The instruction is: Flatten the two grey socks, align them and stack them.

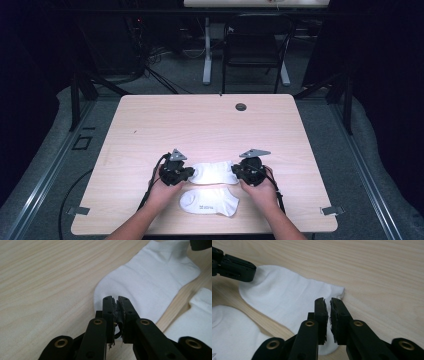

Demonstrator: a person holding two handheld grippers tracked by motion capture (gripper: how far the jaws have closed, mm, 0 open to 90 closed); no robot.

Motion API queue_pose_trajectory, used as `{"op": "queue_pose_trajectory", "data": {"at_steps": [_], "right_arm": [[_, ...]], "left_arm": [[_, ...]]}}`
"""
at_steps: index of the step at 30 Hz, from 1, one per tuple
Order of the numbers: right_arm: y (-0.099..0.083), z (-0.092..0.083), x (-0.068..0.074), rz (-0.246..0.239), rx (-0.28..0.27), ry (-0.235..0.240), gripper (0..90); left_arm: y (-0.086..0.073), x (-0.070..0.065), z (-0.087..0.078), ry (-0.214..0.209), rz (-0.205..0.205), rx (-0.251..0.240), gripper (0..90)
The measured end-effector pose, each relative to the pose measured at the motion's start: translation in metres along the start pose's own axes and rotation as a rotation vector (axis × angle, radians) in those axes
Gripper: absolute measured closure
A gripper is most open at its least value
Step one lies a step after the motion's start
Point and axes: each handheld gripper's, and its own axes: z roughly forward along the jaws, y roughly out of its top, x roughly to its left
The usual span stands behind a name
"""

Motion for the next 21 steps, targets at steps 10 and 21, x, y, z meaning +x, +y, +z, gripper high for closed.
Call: {"op": "queue_pose_trajectory", "data": {"at_steps": [10, 21], "right_arm": [[-0.007, 0.02, -0.011, 0.041, 0.043, -0.054, 85.7], [-0.009, 0.016, -0.011, 0.047, 0.051, -0.042, 85.3]], "left_arm": [[-0.006, 0.003, 0.003, 0.02, 0.009, 0.017, 85.9], [-0.01, 0.006, -0.009, 0.027, 0.001, -0.005, 81.8]]}}
